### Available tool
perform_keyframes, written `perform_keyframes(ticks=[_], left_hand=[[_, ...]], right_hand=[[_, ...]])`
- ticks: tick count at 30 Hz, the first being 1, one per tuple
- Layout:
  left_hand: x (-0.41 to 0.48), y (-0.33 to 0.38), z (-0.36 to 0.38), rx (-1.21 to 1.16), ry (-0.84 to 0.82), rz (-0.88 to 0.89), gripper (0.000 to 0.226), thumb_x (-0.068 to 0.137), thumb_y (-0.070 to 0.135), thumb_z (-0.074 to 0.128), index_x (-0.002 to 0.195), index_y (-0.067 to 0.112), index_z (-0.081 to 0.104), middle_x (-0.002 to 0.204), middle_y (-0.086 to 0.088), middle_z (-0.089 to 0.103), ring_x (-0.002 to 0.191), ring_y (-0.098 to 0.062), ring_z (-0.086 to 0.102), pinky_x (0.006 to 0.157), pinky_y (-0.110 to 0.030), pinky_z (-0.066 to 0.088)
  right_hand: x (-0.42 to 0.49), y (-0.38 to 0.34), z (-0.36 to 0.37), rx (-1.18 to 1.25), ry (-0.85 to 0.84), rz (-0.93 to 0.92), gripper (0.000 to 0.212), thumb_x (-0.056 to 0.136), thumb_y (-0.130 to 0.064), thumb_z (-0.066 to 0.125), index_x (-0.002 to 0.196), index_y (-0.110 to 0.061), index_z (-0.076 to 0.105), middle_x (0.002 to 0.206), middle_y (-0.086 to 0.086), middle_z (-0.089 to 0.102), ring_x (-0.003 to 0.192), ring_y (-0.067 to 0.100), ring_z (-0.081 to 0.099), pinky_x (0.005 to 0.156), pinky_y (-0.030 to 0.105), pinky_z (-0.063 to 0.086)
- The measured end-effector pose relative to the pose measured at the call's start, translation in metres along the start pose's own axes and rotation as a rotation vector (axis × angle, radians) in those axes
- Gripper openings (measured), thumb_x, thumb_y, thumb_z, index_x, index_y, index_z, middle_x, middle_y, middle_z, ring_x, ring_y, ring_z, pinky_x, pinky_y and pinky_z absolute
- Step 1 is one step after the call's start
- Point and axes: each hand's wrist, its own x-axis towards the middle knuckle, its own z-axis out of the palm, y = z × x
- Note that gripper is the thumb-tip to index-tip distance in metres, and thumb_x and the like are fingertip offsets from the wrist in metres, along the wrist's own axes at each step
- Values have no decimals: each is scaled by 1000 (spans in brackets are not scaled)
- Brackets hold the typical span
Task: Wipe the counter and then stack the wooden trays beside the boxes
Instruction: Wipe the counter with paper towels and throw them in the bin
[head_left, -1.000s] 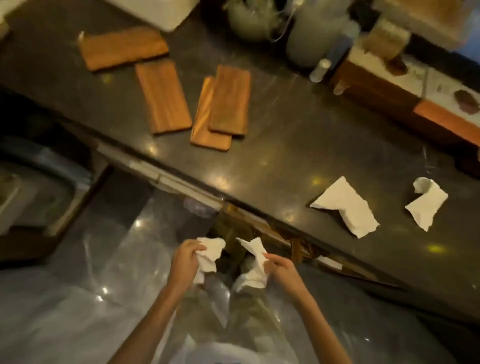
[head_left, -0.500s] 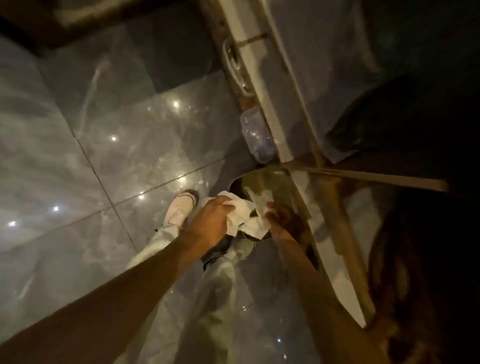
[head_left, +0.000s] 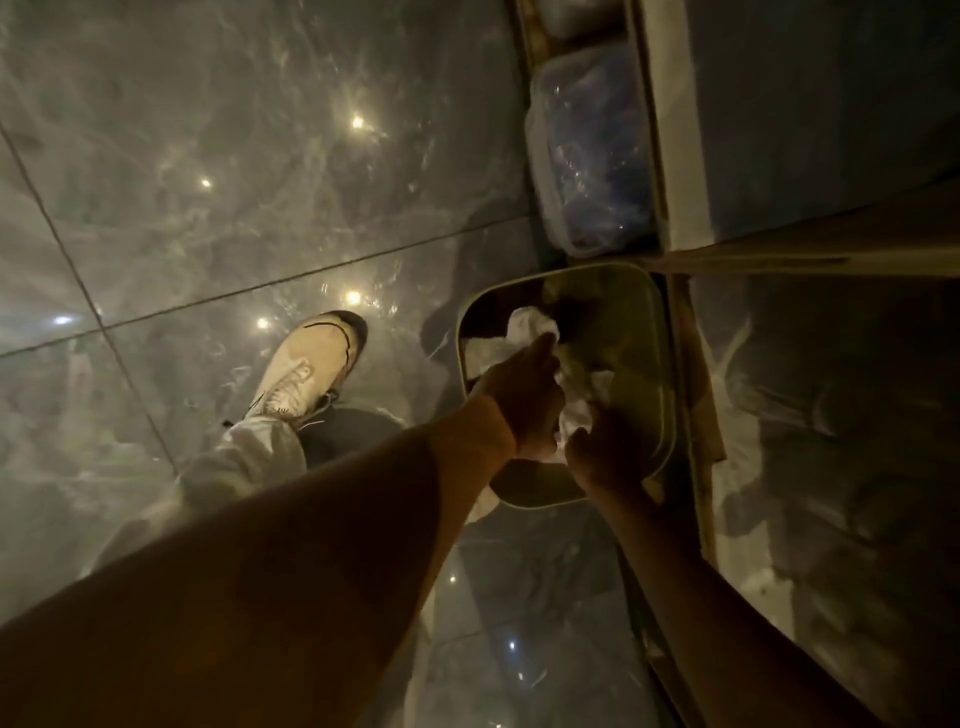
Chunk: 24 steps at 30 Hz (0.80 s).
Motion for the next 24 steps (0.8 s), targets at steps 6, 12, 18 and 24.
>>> perform_keyframes(ticks=[6,12,18,24], left_hand=[[18,-20,15,141,-124,-73,84,84,45,58,152,15,20,163,-13,-1,150,-34,-8,120,-58,-2],[-7,-33,-21,299,-162,16,69,90,38,55,150,18,28,160,-10,19,150,-33,7,122,-49,16],[-93,-37,-100,304,-7,26,60,91,26,51,146,10,34,155,-14,30,146,-32,20,121,-44,16],[-212,-23,-184,311,26,-85,62,96,29,42,152,17,18,163,-7,11,151,-30,-1,122,-53,4]], right_hand=[[18,18,12,-243,-90,-128,72,97,-27,51,155,-18,8,163,11,4,149,31,13,119,44,24],[-5,-12,-8,-122,-30,-96,49,100,-25,42,148,-16,35,154,13,33,142,30,32,114,42,28],[-74,-59,-50,-5,104,-181,39,98,-29,49,135,-17,52,132,8,57,124,27,52,105,41,41],[-198,-110,-115,-20,68,-90,53,96,-44,45,145,-27,37,145,11,47,135,30,43,110,46,35]])
